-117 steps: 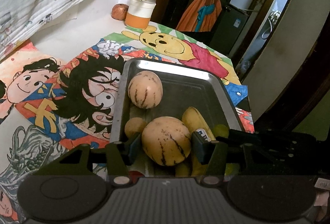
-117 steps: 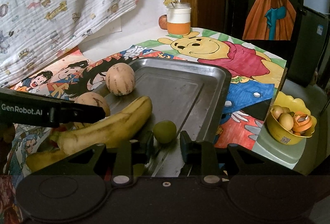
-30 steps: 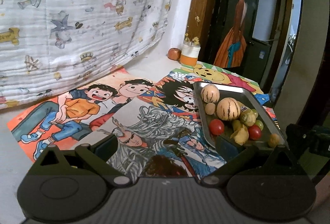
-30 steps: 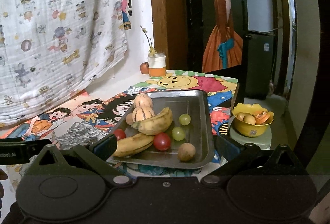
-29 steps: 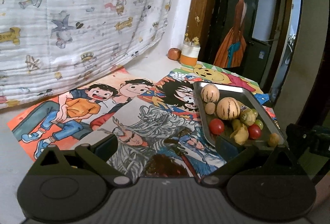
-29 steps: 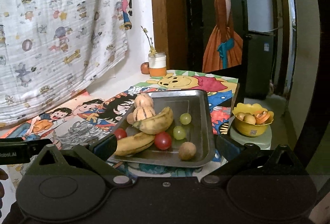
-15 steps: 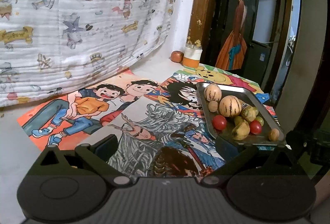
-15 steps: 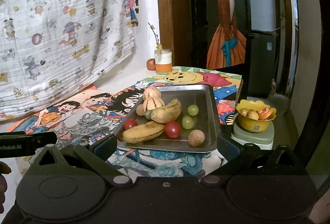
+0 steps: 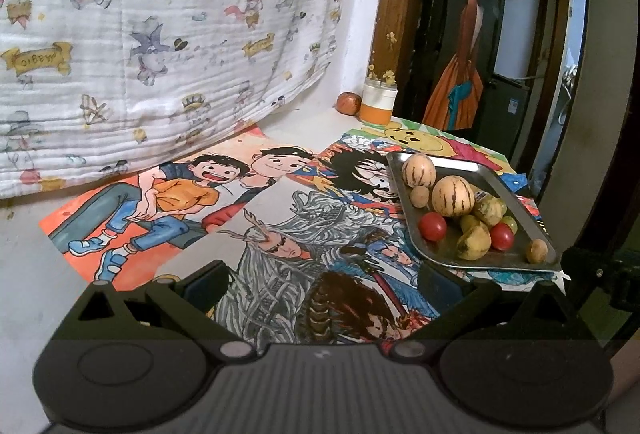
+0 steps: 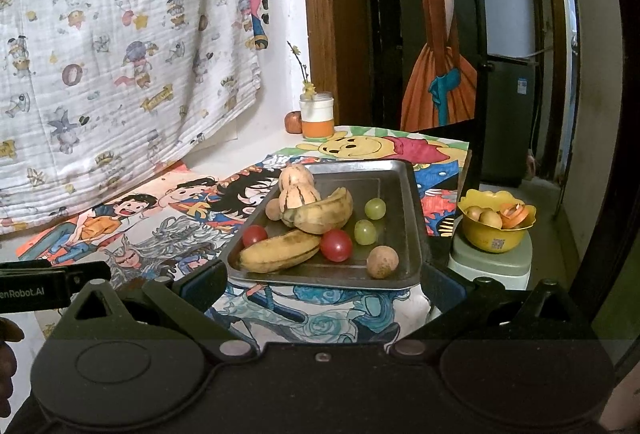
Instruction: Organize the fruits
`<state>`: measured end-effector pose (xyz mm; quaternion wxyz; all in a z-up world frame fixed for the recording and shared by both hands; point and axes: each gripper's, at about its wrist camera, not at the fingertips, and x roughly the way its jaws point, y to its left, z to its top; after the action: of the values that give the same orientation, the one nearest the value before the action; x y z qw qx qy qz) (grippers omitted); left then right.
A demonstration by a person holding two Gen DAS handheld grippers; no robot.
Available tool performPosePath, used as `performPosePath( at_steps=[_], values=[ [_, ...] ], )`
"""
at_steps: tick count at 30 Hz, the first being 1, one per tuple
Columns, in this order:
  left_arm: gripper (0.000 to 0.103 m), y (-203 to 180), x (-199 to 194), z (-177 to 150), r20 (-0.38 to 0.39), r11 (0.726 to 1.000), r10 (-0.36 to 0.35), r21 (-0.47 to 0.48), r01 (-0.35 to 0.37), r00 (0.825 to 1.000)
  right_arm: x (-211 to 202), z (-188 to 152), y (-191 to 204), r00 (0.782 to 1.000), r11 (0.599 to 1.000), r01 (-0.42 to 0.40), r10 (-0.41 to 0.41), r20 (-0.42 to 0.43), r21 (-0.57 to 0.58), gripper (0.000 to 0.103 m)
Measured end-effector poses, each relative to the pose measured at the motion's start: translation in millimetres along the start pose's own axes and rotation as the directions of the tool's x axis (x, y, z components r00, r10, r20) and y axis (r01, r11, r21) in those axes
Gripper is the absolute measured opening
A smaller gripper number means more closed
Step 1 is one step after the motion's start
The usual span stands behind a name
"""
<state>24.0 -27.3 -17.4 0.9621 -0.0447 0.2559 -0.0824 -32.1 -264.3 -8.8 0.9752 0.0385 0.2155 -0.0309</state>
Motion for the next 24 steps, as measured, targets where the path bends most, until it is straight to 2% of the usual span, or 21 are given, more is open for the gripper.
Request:
performPosePath(
  at_steps=[24],
  values=[
    [0.103, 0.7, 2.8, 0.5, -0.019, 1.000, -0.002, -0.019, 0.001, 1.000, 2.2, -2.2, 0.4, 1.000, 1.000, 0.000, 0.000, -0.009, 0.006, 0.102]
  ],
)
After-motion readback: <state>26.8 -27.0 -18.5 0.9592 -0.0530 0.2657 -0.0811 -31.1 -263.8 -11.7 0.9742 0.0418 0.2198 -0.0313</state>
